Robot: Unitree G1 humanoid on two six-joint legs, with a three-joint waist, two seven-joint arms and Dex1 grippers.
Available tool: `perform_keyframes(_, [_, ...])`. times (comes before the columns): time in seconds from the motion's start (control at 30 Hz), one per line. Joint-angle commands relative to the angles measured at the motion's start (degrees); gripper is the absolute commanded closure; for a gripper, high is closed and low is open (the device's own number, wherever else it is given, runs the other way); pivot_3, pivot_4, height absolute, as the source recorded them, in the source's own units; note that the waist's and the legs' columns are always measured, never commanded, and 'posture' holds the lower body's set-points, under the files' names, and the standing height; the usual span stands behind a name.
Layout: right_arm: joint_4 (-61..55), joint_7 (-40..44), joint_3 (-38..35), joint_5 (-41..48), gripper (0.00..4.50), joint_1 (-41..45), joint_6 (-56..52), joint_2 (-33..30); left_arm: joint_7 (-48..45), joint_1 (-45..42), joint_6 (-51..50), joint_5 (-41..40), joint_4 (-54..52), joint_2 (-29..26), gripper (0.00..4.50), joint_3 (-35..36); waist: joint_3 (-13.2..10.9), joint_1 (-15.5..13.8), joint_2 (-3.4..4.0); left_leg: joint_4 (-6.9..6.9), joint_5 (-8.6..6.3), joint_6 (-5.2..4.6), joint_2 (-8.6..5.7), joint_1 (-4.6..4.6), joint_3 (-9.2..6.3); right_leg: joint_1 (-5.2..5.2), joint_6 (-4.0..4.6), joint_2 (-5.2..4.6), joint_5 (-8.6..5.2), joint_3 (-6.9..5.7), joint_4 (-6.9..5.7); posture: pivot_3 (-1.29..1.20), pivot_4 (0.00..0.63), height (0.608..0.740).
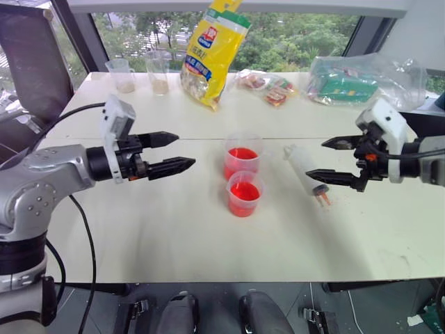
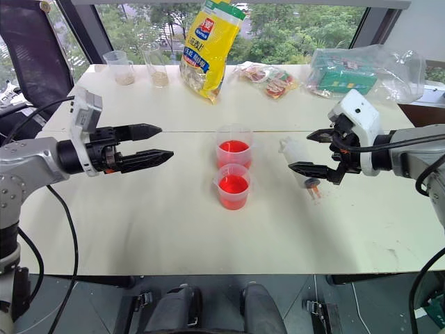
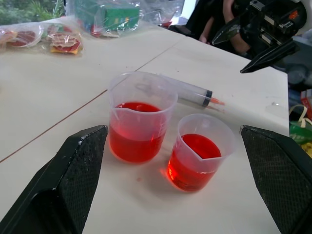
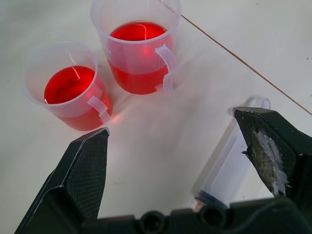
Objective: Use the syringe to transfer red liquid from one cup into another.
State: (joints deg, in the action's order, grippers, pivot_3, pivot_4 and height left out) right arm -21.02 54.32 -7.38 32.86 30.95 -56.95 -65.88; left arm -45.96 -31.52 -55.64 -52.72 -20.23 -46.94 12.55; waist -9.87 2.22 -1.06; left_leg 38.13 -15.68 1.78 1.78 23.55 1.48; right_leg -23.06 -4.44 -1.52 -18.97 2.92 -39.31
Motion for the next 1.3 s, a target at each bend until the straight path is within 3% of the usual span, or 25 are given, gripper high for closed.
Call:
perform_keyframes(0.03, [-0.85, -0.22, -1.61, 0.44, 0.04, 0.27, 0.64, -0.16, 0.03, -1.19, 0.98, -0.28, -0.17, -0.30, 0.00, 0.96, 0.00, -0.01, 0.00, 0.00, 0.00, 0.00, 0.00, 0.00, 0.00, 0.00, 0.00, 0.00, 0.00, 0.00, 0.00, 0.00, 0.150, 0.740])
perform_keyframes(0.57, [1.21, -1.38, 1.74, -1.40, 0.04, 2.13, -1.08, -0.61, 0.54, -2.00, 0.86, -1.76, 0.56, 0.10, 0.00, 1.45, 0.00, 0.04, 0.00, 0.02, 0.00, 0.00, 0.00, 0.00, 0.00, 0.00, 0.00, 0.00, 0.00, 0.00, -0.01, 0.00, 0.150, 0.740])
perform_keyframes(0.77, [6.57, -3.06, 11.63, -6.35, 0.04, 9.80, -5.15, 0.06, 0.74, -2.49, 1.76, -0.98, 0.96, 0.95, 0.00, 0.42, 0.00, 0.15, 0.00, 0.04, 0.00, 0.00, 0.00, -0.04, 0.01, 0.00, 0.00, 0.00, 0.00, 0.01, -0.07, 0.00, 0.150, 0.740])
perform_keyframes(1.07, [27.89, -8.02, 24.24, -15.77, 0.04, 25.14, -12.67, 11.05, 0.97, -3.00, 2.95, 0.09, 1.31, 3.23, 0.00, -1.40, 0.00, 0.25, 0.00, 0.05, 0.00, 0.01, 0.01, -0.03, 0.06, -0.05, 0.00, 0.01, 0.00, 0.05, -0.12, 0.00, 0.150, 0.740])
perform_keyframes(1.3, [45.91, -9.17, 29.65, -23.06, 0.04, 31.72, -8.28, 19.01, 1.63, -3.02, 3.37, 0.25, 0.89, 4.22, 0.00, -1.44, 0.00, 0.11, 0.00, 0.05, 0.00, 0.01, -0.01, 0.03, 0.07, -0.11, 0.00, -0.01, 0.00, 0.04, -0.11, 0.00, 0.150, 0.740])
